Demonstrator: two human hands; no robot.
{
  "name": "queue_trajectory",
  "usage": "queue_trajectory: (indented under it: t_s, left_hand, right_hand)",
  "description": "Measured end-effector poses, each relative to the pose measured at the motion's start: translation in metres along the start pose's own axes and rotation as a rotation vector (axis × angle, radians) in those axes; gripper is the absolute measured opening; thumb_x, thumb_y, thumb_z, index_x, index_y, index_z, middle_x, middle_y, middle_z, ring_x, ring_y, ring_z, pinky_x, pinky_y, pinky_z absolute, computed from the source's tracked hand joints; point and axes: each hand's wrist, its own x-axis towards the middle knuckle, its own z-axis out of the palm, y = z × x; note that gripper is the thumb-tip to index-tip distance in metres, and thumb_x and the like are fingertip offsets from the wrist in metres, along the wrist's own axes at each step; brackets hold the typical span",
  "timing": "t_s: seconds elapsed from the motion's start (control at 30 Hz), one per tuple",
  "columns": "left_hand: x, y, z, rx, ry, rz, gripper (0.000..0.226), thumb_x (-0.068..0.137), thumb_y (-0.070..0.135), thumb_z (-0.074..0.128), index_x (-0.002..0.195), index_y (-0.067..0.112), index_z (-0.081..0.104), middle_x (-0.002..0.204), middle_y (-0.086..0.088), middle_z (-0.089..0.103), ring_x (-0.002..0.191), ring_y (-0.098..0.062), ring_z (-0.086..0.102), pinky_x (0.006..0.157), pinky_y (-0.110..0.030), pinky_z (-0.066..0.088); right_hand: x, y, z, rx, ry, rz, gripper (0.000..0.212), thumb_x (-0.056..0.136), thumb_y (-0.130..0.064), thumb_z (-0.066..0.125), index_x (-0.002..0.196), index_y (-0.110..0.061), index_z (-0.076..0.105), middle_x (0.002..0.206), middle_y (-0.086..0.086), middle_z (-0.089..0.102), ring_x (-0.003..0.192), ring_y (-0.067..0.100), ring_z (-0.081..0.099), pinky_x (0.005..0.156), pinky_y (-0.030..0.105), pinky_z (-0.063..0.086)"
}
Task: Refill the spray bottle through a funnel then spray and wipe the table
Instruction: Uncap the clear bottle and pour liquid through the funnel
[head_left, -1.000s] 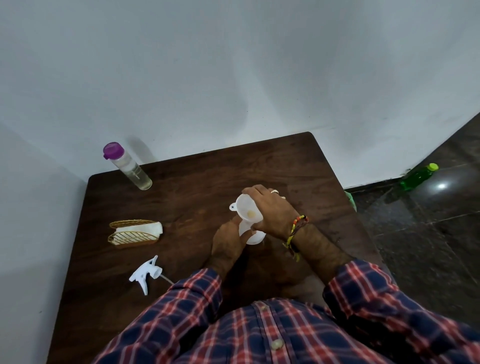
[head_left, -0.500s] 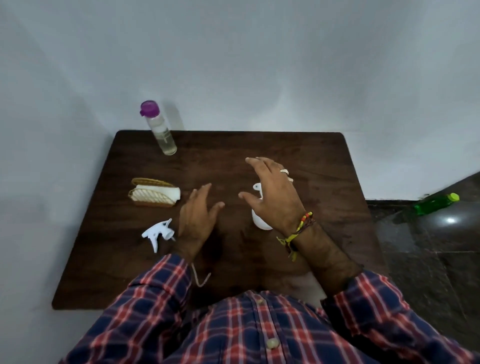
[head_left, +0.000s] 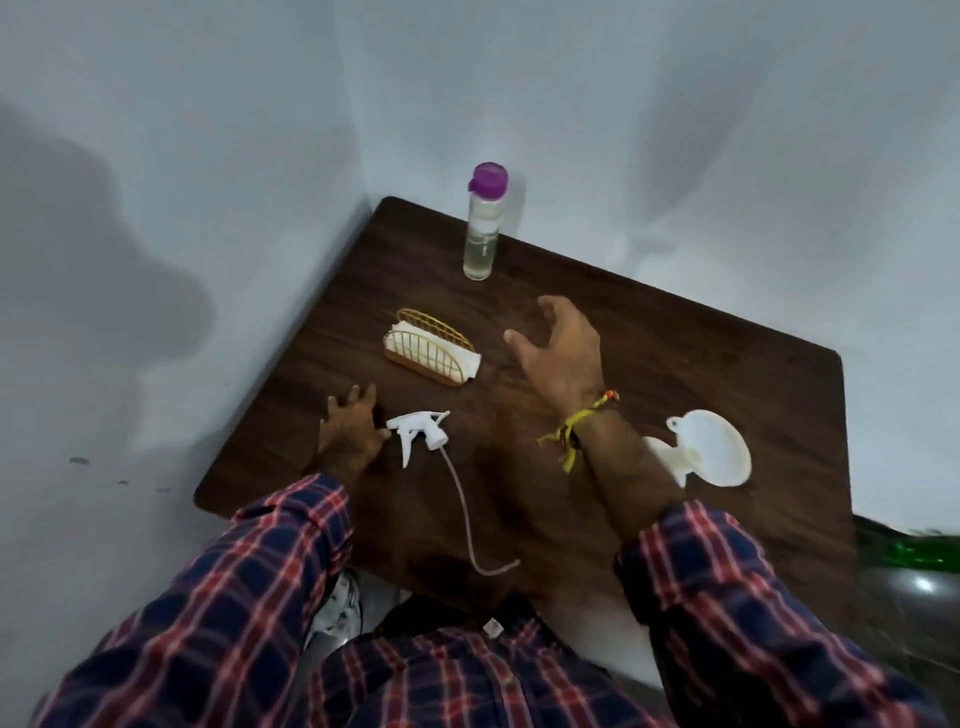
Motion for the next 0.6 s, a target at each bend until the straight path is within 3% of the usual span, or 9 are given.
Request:
queue_trajectory:
  t_s: [0.1,0.27,0.4,0.5,0.6]
  left_hand:
    - [0.011,-0.005,-0.001,0.129,-0.083,0.02,0.094,0.084,0.033,0.075,0.156,0.022,0.015,0.164,-0.008,0.01,0.146,-0.045,0.01,0.112,-0.057,0.033]
    - [0.03,-0.003,-0.005,0.203,-0.131,-0.002,0.1,0.073,0.036,0.084,0.153,0.019,0.026,0.159,-0.012,0.025,0.143,-0.042,0.026,0.112,-0.05,0.037]
    - [0.038,-0.003,-0.004,0.218,-0.172,-0.023,0.101,0.074,0.035,0.083,0.154,0.022,0.023,0.161,-0.01,0.02,0.145,-0.042,0.021,0.112,-0.049,0.036]
    - [0.039,-0.002,-0.004,0.21,-0.194,-0.048,0.1,0.075,0.033,0.083,0.154,0.023,0.022,0.162,-0.008,0.017,0.146,-0.042,0.017,0.11,-0.05,0.038]
    - [0.037,-0.001,-0.005,0.198,-0.198,-0.05,0.098,0.076,0.032,0.082,0.154,0.024,0.023,0.162,-0.007,0.016,0.146,-0.042,0.016,0.108,-0.051,0.039]
  right_hand:
    - [0.04,-0.012,0.029,0.013,-0.005,0.074,0.062,0.08,-0.031,0.078,0.133,-0.009,0.055,0.128,0.009,0.061,0.12,0.023,0.057,0.103,0.037,0.046]
    - [0.105,-0.026,0.07,0.007,0.025,0.118,0.063,0.08,-0.033,0.079,0.132,-0.007,0.054,0.127,0.011,0.063,0.117,0.025,0.059,0.1,0.033,0.047]
    - [0.15,-0.032,0.088,0.059,0.044,0.169,0.069,0.082,-0.032,0.077,0.138,-0.005,0.044,0.133,0.012,0.058,0.122,0.026,0.056,0.097,0.027,0.043]
    - [0.18,-0.033,0.096,0.111,0.026,0.195,0.089,0.082,-0.034,0.077,0.15,-0.006,0.027,0.146,0.015,0.047,0.133,0.029,0.048,0.108,0.032,0.039]
    - [0.2,-0.029,0.102,0.145,0.039,0.163,0.085,0.079,-0.03,0.08,0.148,-0.011,0.035,0.145,0.01,0.049,0.131,0.027,0.05,0.107,0.032,0.042]
